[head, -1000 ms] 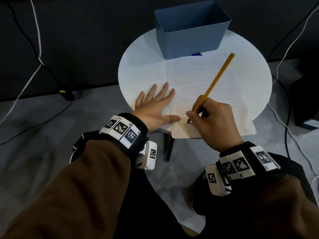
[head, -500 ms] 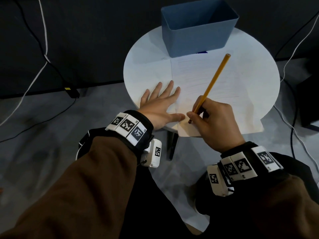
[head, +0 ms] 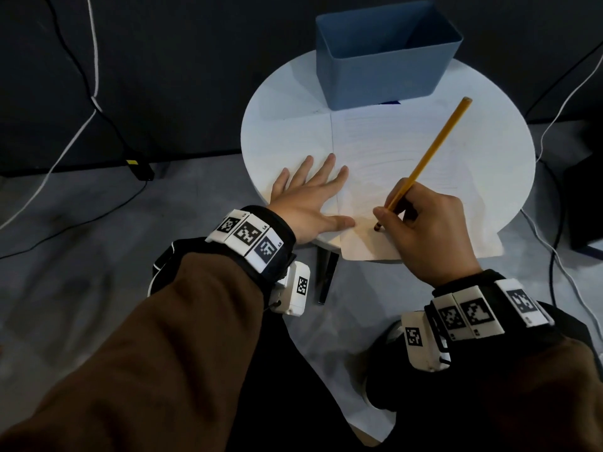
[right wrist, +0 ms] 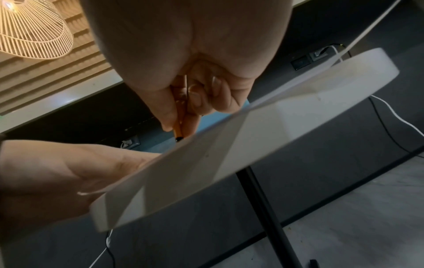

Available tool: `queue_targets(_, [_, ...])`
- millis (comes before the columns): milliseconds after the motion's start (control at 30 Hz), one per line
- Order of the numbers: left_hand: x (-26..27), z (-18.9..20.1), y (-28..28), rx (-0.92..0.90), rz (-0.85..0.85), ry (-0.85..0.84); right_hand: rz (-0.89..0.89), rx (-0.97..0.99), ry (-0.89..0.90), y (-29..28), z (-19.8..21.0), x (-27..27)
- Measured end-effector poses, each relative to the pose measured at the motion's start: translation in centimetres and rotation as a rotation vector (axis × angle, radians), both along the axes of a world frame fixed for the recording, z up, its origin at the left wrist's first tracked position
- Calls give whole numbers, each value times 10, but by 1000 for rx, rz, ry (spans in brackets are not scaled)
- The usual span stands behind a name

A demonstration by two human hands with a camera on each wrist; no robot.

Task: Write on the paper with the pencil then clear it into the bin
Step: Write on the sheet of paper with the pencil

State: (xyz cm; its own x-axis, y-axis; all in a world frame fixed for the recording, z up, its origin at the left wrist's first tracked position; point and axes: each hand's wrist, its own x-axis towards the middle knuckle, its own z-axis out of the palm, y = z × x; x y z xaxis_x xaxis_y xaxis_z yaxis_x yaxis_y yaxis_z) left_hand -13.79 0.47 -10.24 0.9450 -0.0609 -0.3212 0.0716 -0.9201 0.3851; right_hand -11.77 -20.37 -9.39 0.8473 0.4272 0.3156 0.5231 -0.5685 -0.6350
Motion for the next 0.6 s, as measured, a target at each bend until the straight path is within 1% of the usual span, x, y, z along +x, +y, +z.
queue_targets(67, [1, 0, 0, 5, -2, -3, 22, 15, 1, 3, 2, -2])
queue_targets(167, [1, -1, 0, 10, -2, -1, 59, -25, 20, 10, -1, -8])
queue_targets(367, [1, 0, 1, 10, -12, 8, -12, -13, 19, 2, 0, -1])
queue_targets(533, [1, -1, 1, -7, -7, 2, 60, -11, 30, 11, -1, -10])
queue_targets(600, [2, -1, 1, -4, -8, 6, 42, -20, 36, 9, -3, -9])
